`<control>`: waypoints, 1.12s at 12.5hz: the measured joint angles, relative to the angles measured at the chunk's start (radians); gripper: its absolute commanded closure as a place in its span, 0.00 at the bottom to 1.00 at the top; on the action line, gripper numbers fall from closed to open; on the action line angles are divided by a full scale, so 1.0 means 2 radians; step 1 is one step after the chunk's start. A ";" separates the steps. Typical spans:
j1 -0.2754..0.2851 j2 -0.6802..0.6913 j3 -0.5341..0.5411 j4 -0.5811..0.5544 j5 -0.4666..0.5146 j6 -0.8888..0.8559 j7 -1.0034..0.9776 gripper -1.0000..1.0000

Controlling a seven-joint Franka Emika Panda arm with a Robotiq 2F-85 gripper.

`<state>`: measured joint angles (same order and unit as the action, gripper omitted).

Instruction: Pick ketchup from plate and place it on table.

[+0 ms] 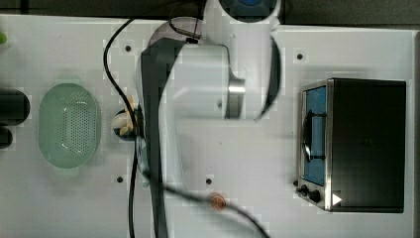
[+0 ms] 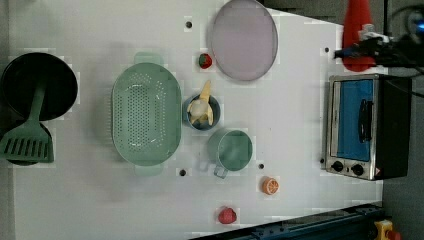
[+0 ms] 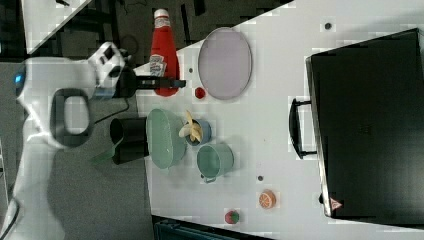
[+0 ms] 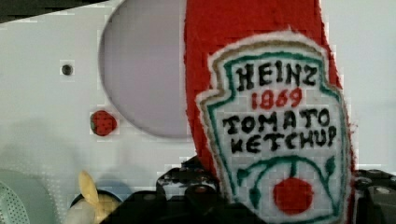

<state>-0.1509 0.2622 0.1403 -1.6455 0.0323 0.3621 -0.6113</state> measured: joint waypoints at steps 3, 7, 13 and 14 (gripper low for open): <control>-0.007 -0.076 -0.014 -0.075 0.000 -0.001 0.033 0.37; -0.011 -0.104 -0.023 -0.201 -0.001 0.069 0.053 0.37; -0.006 -0.060 -0.020 -0.348 0.000 0.213 0.062 0.37; -0.007 -0.047 -0.021 -0.357 0.000 0.229 0.062 0.37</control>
<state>-0.1642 0.1691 0.0981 -2.3594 0.0325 0.8193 -0.4878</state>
